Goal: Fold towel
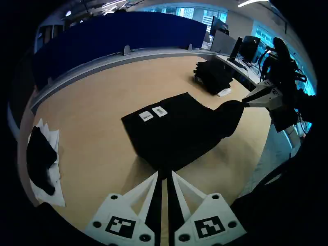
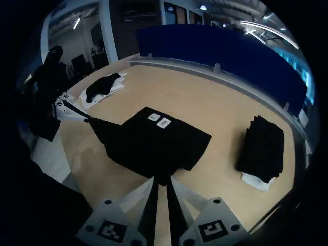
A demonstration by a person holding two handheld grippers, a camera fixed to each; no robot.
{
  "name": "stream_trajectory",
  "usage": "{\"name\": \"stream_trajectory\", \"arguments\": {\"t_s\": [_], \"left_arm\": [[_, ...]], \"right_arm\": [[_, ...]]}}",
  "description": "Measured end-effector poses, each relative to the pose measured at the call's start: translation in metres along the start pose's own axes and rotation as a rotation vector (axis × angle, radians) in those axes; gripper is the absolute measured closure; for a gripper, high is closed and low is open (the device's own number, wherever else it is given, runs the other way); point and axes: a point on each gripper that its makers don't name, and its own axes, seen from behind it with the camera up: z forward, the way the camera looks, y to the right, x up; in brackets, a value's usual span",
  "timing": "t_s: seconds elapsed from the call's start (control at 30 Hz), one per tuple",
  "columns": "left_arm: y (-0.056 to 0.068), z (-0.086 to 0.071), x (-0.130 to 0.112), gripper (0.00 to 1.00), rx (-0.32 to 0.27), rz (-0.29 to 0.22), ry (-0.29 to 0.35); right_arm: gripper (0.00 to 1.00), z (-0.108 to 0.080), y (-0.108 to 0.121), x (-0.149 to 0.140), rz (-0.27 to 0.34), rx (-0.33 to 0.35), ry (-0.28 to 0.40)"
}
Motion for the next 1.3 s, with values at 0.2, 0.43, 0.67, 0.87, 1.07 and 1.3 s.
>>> {"name": "stream_trajectory", "arguments": {"t_s": [0.2,0.43,0.67,0.87,1.07,1.3], "left_arm": [[0.000,-0.003,-0.001,0.92,-0.004,-0.004,0.000],[-0.006,-0.003,0.003,0.92,0.000,-0.010,0.004],[-0.015,0.001,0.013,0.92,0.008,-0.009,0.006],[-0.028,0.012,0.024,0.92,0.015,-0.034,0.005],[-0.043,0.026,0.039,0.92,0.026,-0.029,0.006],[-0.057,0.050,0.054,0.92,0.030,-0.027,0.002]], "right_arm": [[0.87,-0.002,-0.001,-0.002,-0.003,0.001,-0.006],[0.87,0.001,0.002,0.000,0.010,0.000,-0.010],[0.87,0.010,0.009,0.005,0.032,0.000,-0.020],[0.87,0.023,0.022,0.012,0.044,-0.004,-0.031],[0.87,0.039,0.037,0.025,0.043,-0.013,-0.033],[0.87,0.063,0.058,0.038,0.049,-0.033,-0.031]]}}
